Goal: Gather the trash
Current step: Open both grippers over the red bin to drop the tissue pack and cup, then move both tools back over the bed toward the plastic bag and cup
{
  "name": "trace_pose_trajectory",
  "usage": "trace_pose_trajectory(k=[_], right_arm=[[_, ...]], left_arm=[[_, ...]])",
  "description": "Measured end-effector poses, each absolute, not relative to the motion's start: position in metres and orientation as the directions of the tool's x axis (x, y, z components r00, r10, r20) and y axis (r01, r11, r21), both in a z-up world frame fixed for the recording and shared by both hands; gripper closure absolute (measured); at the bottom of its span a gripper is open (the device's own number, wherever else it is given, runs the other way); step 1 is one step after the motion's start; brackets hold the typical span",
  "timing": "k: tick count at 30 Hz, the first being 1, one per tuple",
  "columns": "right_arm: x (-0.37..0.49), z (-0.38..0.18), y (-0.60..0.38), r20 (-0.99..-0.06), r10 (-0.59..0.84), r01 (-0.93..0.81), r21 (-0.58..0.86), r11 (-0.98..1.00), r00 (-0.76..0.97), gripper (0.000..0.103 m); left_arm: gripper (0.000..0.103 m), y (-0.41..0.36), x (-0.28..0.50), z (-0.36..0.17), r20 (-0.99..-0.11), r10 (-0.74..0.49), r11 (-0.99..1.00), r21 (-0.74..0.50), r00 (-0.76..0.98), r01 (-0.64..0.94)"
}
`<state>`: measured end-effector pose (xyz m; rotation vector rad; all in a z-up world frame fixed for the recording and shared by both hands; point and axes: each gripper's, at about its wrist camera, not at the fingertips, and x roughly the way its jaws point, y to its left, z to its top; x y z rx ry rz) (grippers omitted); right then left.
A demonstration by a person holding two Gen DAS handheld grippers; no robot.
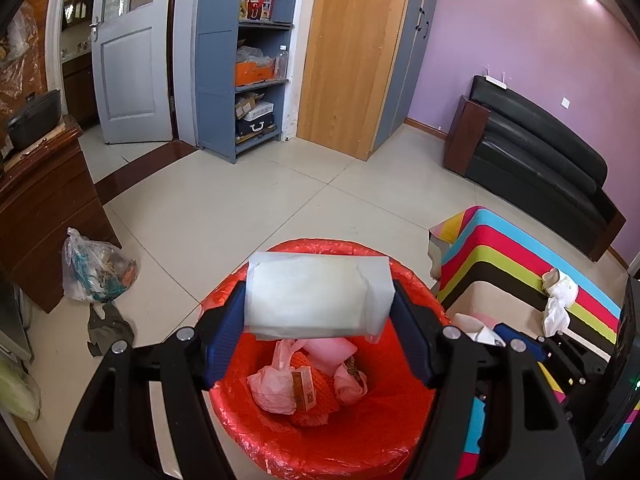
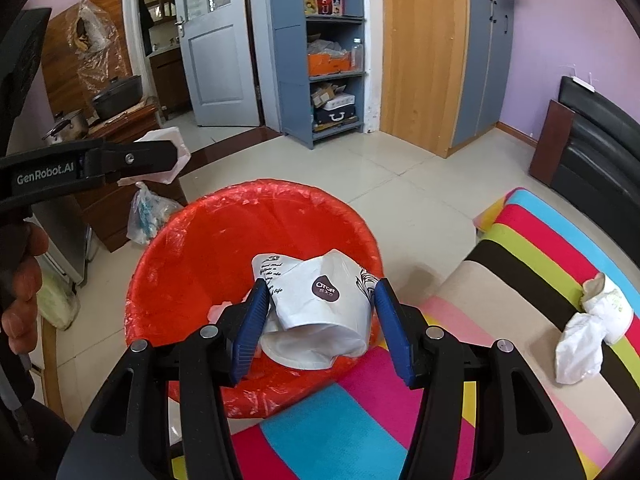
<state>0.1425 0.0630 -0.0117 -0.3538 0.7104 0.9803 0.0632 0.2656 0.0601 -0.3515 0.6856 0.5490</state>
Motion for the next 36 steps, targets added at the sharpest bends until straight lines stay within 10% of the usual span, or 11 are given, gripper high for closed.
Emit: trace_pose_trajectory(k=[36], right_arm=[[0.177, 0.008, 0.017, -0.652, 0.632, -0.8, 0.063, 0.596, 0.419, 0.039]], left_arm=[[0.027, 0.235, 0.095, 0.059, -0.67, 0.332, 0.814, -0.152, 0.664, -0.56]])
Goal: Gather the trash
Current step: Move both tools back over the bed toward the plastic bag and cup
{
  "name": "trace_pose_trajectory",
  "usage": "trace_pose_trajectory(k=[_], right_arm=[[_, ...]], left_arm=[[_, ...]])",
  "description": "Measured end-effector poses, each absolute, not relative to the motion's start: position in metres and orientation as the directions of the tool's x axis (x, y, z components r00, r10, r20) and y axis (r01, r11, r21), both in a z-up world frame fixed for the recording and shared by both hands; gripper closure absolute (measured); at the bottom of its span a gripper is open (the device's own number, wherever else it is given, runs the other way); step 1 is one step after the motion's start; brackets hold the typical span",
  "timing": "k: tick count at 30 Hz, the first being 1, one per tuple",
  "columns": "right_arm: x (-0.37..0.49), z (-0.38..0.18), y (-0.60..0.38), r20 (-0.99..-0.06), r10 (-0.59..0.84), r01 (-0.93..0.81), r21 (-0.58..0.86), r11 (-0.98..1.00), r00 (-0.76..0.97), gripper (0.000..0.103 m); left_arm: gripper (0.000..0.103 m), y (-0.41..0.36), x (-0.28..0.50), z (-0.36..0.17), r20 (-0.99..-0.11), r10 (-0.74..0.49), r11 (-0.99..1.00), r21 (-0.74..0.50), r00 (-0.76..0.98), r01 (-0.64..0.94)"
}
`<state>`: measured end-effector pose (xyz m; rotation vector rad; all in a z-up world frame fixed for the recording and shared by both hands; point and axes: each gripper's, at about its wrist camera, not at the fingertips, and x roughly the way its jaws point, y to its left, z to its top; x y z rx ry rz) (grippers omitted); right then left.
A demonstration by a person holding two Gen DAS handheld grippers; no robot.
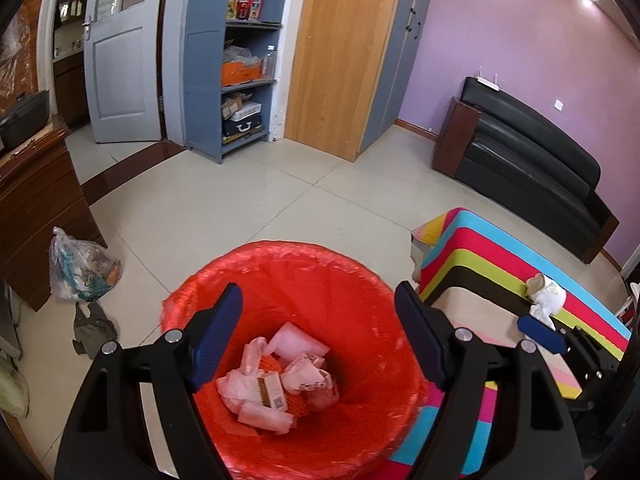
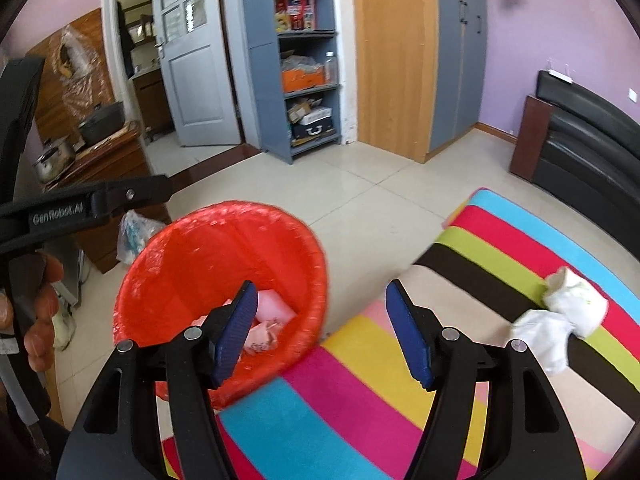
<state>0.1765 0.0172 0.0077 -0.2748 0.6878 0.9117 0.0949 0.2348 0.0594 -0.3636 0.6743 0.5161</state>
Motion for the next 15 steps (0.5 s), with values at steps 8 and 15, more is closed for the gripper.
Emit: trace_pose_trajectory(k=[8, 15], right_arm=[[0.206, 0.026, -0.028, -0.621, 0.603, -0.737, 0.058, 0.673, 0.501, 0.039], [0.233, 0.037, -0.069, -0.601, 0.566, -0.671, 0.065, 0.738, 0.565, 0.038]], left_arm=[[0.027, 0.202, 0.127, 0.065, -0.663, 0.291, 0.849, -0.153, 0.69, -0.505], [0.027, 0.168, 0.157, 0.066, -0.662, 0.244, 0.881, -0.154, 0.708, -0.448]])
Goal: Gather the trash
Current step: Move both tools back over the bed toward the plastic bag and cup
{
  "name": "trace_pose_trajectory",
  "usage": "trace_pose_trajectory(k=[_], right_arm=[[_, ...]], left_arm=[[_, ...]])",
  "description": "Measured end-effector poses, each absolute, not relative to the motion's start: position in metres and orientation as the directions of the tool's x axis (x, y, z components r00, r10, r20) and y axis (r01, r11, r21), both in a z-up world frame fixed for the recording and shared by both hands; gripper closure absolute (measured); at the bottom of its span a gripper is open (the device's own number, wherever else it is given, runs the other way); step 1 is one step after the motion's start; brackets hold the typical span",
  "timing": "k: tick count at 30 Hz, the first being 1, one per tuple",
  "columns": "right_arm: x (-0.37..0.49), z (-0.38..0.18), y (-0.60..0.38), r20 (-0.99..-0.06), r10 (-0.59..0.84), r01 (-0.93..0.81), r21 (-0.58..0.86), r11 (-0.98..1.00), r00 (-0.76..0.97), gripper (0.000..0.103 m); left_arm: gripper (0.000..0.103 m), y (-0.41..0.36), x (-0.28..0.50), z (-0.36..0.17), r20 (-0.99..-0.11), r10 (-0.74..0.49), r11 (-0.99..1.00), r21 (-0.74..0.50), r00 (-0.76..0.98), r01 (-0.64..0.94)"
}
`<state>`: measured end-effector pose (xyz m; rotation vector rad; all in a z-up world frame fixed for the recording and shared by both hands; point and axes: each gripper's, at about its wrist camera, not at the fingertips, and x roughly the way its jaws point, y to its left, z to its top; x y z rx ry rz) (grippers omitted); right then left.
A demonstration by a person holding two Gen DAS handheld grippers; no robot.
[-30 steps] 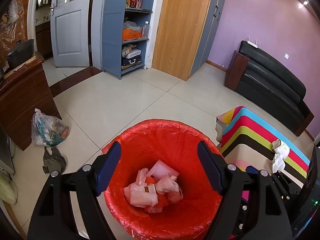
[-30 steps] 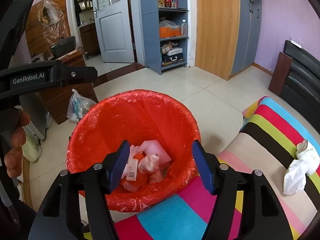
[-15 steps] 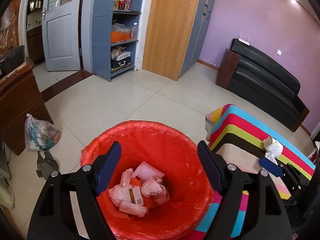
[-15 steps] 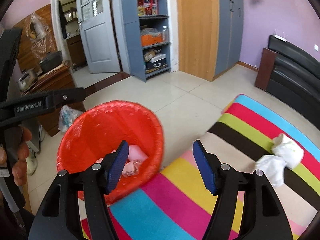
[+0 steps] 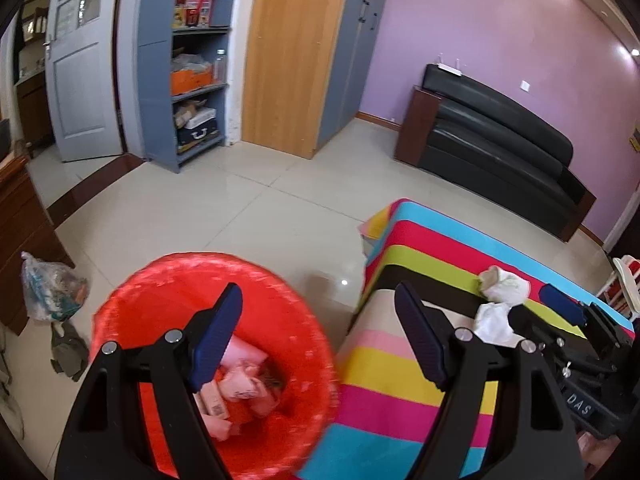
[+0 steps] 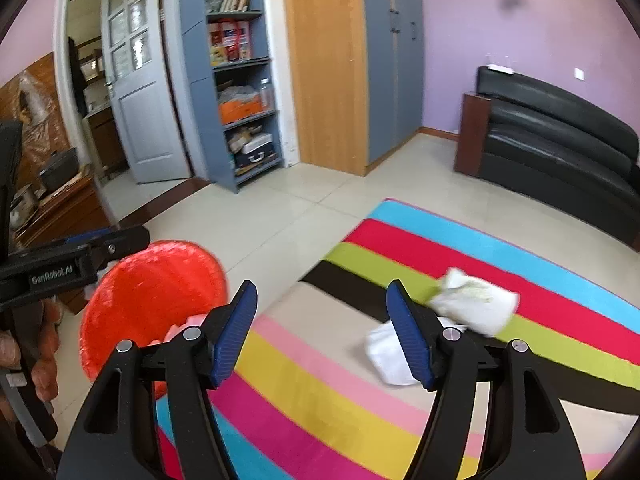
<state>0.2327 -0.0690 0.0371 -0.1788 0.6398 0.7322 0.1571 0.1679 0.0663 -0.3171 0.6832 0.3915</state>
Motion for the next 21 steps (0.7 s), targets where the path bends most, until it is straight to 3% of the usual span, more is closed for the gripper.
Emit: trace_pose_trajectory(k=[21], right_arm=[[0.321, 0.029, -0.157, -0.611, 0.465, -0.513, 0.11, 0.851, 0.641, 0.033]], left_arm=[[0.027, 0.083, 0.255, 0.045, -0.697, 0.123, 0.95, -0.124, 0.706, -0.287]])
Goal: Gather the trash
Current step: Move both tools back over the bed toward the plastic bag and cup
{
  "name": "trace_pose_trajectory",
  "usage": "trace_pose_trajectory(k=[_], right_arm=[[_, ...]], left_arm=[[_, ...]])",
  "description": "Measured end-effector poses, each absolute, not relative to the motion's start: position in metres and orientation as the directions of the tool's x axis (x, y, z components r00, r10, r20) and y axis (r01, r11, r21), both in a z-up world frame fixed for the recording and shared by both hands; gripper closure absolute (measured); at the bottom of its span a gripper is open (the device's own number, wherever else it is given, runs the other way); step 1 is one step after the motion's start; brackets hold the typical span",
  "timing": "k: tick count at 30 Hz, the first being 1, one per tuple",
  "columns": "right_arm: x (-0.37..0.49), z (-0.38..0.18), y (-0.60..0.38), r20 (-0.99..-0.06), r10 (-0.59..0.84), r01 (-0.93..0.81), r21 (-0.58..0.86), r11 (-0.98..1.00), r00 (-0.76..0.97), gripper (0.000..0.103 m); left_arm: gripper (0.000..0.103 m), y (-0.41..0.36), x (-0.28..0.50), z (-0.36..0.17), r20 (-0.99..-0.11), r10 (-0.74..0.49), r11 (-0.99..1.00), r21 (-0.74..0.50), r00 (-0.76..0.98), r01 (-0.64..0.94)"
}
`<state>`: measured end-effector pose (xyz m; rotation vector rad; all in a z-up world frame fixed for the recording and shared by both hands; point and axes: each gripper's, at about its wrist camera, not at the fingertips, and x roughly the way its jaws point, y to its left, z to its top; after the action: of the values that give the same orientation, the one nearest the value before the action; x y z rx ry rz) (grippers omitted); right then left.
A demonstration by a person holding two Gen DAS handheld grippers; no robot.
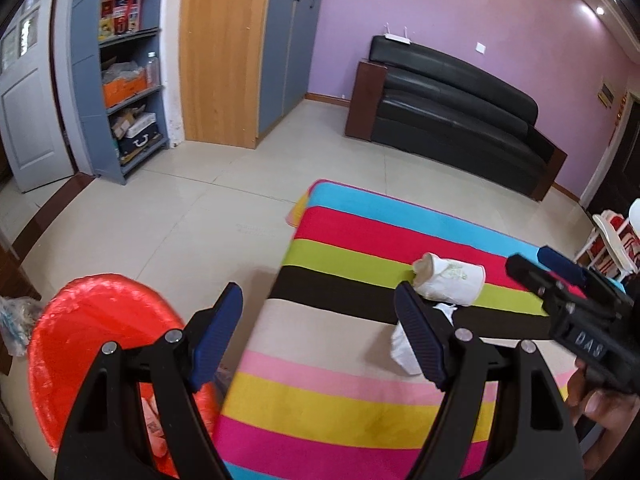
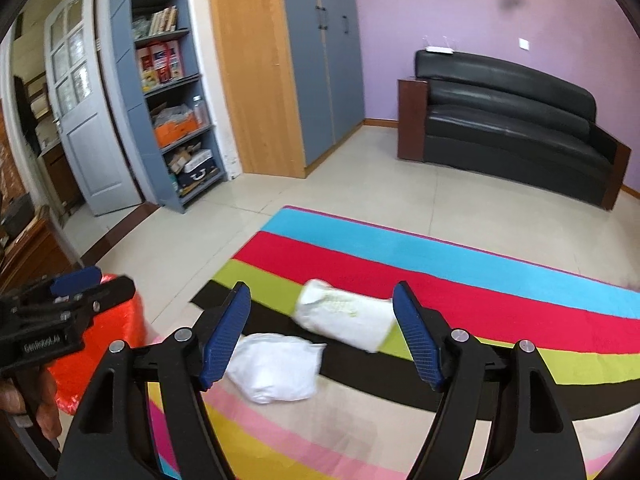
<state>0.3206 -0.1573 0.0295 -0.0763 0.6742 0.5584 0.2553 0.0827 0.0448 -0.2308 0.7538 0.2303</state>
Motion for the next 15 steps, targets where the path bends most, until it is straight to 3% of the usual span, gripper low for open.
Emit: trace_pose_trajectory(k=[15], right_arm=[[0.348, 0.017, -0.184, -0.618, 0.439, -0.442, 0.161, 0.883, 0.652, 0.028]], left_arm=[[0.027, 0.031, 0.296, -0.007, -0.758, -0.008, 0.971, -0.161, 0.652, -0.176]])
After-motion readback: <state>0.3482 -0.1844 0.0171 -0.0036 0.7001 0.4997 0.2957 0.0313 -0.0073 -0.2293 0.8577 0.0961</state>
